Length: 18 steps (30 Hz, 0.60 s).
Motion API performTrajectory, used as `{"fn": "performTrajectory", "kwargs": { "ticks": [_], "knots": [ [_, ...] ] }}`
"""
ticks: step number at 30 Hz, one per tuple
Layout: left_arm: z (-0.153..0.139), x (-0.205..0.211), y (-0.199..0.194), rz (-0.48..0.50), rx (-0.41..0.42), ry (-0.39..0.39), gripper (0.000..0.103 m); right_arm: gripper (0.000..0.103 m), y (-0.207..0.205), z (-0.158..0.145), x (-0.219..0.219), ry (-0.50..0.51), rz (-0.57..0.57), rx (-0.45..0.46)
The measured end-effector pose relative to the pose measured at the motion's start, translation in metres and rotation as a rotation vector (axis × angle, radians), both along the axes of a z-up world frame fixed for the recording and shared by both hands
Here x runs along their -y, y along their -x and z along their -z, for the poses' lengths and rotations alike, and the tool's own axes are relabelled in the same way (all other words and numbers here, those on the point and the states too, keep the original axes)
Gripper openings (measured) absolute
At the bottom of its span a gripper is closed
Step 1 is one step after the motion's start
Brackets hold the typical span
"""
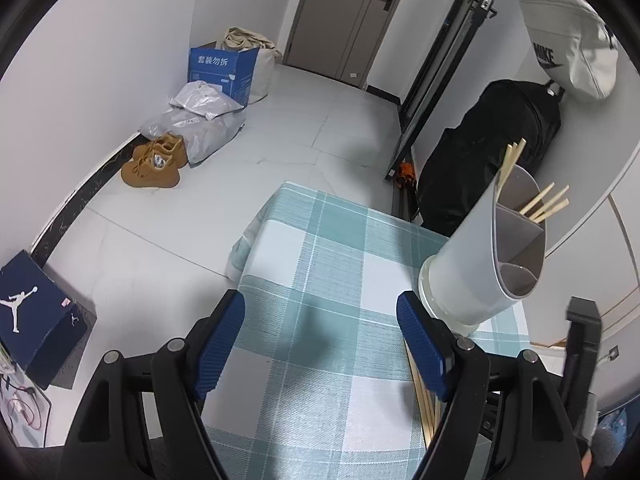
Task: Organize utensils
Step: 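Lower the right gripper onto the bundle and grasp one chopstick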
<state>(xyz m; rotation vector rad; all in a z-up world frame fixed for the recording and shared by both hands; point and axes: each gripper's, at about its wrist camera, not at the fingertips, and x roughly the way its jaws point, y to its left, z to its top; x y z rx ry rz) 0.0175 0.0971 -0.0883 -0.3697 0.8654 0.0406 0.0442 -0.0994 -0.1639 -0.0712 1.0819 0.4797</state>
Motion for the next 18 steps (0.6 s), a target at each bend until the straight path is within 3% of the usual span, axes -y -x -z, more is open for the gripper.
{"fn": "performTrajectory", "kwargs": {
  "ticks": [10, 15, 18],
  "knots": [
    [0.01, -0.023, -0.002, -0.044, -0.036, 0.051, 0.075, 0.027, -0.018, 0.018, -0.015, 0.136, 0.013, -0.044],
    [0.01, -0.025, -0.002, -0.053, -0.046, 0.062, 0.075, 0.023, -0.019, 0.019, -0.019, 0.171, 0.023, -0.023],
    [0.011, -0.026, -0.002, -0.054, -0.049, 0.066, 0.075, 0.015, -0.019, 0.019, -0.021, 0.18, 0.03, -0.017]
  ]
}}
